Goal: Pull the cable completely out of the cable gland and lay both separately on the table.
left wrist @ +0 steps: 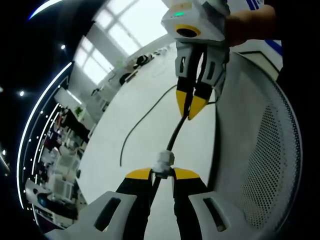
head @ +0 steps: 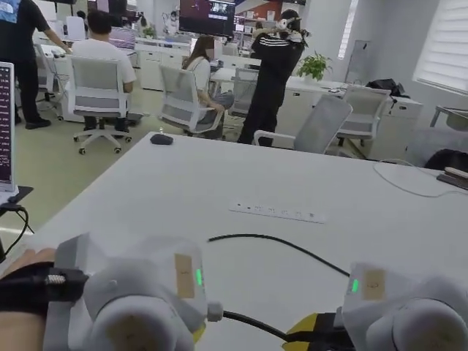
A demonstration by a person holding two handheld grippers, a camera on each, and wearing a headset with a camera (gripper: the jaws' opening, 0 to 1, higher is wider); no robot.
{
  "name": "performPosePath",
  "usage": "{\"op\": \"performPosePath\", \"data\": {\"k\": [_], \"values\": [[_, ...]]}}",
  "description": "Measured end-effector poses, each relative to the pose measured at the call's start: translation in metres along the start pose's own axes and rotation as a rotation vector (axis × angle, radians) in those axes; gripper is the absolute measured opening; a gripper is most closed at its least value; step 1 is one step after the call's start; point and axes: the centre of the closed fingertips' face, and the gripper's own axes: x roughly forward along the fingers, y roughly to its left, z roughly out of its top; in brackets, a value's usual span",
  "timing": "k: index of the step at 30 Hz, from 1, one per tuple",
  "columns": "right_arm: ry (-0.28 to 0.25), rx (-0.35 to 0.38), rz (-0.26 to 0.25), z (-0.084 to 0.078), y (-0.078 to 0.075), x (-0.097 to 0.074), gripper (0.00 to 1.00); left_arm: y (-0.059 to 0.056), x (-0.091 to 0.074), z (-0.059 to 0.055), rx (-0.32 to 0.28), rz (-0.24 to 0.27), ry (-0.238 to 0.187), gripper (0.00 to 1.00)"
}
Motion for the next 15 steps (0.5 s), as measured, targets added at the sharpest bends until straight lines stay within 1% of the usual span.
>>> {"op": "performPosePath", "data": {"k": [3, 7, 10, 11, 13, 14, 15], "values": [[-0.024, 0.002, 0.019, 0.012, 0.005, 0.005, 0.03, -0.003, 0.002, 0.004, 0.008, -0.006, -0.006, 0.16], [-0.044, -0.029, 0.038, 0.026, 0.012, 0.011, 0.04, -0.006, 0.004, 0.006, 0.021, -0.014, -0.007, 0.16], [-0.105, -0.021, 0.071, 0.045, 0.018, 0.014, 0.04, -0.008, 0.005, 0.007, 0.025, -0.022, -0.010, 0.16], [-0.117, -0.019, 0.078, 0.049, 0.018, 0.014, 0.04, -0.009, 0.006, 0.007, 0.025, -0.026, -0.010, 0.16], [-0.122, -0.025, 0.082, 0.054, 0.020, 0.016, 0.04, -0.009, 0.006, 0.008, 0.028, -0.024, -0.008, 0.16], [-0.106, -0.045, 0.081, 0.052, 0.020, 0.018, 0.04, -0.009, 0.006, 0.007, 0.030, -0.023, -0.004, 0.16], [-0.107, -0.057, 0.079, 0.052, 0.020, 0.019, 0.04, -0.008, 0.006, 0.006, 0.030, -0.023, -0.003, 0.16]]}}
